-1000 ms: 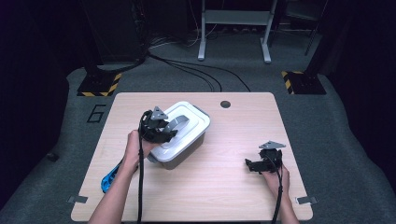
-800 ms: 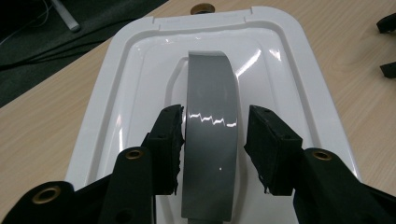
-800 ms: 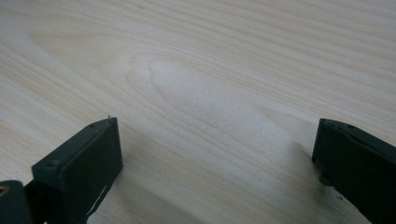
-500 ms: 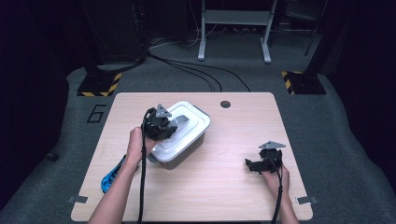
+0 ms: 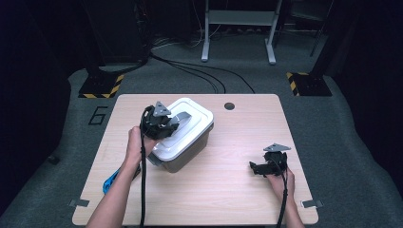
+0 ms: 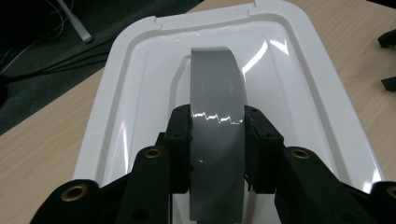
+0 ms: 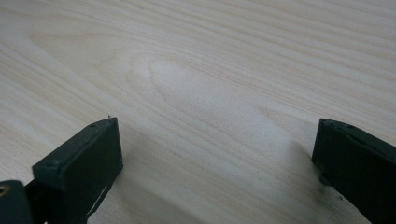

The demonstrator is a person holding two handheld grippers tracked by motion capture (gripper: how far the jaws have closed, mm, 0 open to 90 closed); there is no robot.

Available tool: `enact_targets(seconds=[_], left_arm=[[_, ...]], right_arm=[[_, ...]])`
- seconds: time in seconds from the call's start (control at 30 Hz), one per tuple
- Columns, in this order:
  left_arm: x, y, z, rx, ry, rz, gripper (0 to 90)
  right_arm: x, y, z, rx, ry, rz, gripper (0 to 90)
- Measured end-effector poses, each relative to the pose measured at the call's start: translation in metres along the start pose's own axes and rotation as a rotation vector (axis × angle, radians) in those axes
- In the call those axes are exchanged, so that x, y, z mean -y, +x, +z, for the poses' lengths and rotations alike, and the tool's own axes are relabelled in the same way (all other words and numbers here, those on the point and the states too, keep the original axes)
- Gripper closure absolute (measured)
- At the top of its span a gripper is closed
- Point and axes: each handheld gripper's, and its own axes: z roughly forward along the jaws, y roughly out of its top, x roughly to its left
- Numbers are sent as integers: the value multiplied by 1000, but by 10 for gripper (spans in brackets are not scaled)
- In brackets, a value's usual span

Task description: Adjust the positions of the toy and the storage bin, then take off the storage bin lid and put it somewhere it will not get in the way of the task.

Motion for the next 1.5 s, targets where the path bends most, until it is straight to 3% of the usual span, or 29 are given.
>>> enact_targets(seconds=[0.17, 0.37, 0.73, 0.9, 1.03, 1.13, 1.33, 1.5], left_arm=[[-4, 7, -9, -25, -18, -4, 668], [-9, 18, -21, -68, -35, -51, 668], [-13, 50, -41, -172, -34, -90, 667], [-10, 70, -50, -228, -29, -139, 667], [-7, 80, -52, -260, -25, -160, 667], [-1, 94, -52, -291, -24, -209, 668], [7, 110, -46, -330, -12, -264, 667], [13, 119, -42, -362, 1, -280, 667]], right_arm=[[0, 0, 0, 0, 0, -2, 9], [0, 0, 0, 0, 0, -1, 9], [0, 0, 0, 0, 0, -1, 9], [0, 0, 0, -1, 0, 2, 9], [0, 0, 0, 2, 1, 0, 9], [0, 0, 0, 0, 0, 0, 9], [0, 0, 0, 0, 0, 0, 9], [0, 0, 0, 0, 0, 2, 9]])
